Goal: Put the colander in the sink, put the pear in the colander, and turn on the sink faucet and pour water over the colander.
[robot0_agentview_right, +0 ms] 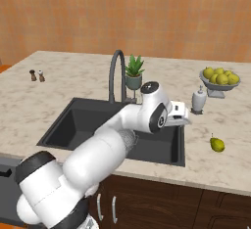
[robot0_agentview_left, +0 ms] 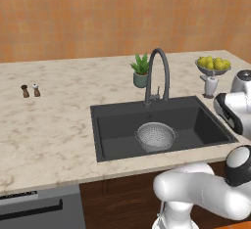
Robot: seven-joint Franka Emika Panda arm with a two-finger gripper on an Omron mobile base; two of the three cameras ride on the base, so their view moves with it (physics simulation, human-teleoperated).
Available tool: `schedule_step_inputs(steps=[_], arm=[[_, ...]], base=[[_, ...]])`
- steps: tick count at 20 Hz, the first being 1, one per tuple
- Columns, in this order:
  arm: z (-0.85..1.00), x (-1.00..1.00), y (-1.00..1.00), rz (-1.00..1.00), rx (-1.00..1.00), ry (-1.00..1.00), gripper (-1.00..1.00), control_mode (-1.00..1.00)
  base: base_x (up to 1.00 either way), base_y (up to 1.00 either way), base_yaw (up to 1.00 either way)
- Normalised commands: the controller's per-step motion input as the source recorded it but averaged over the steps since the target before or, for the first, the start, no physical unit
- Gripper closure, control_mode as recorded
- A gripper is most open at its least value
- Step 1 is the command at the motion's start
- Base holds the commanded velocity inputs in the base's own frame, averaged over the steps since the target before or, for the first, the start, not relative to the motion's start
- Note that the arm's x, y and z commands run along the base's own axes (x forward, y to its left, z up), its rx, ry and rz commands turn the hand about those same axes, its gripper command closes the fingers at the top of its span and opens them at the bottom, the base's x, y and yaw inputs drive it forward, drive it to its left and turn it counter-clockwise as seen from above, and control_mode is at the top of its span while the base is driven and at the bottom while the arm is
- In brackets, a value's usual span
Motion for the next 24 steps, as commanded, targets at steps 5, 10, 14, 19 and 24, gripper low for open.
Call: schedule_step_inputs(steps=[5,10,14,19,24], arm=[[0.06,-0.10,-1.00,0.04,0.11,0.00,-1.00,-1.00],[-0.02,-0.04,-0.93,0.13,0.16,0.00,-1.00,-1.00],[-0.02,0.00,-0.18,0.00,0.00,0.00,-1.00,-1.00],[-0.51,0.29,-0.24,0.00,-0.05,0.13,-1.00,-1.00],[-0.38,0.39,0.00,0.00,-0.02,0.21,-1.00,-1.00]], base=[[0.00,0.00,0.00],[0.00,0.00,0.00],[0.00,0.00,0.00],[0.00,0.00,0.00],[0.00,0.00,0.00]])
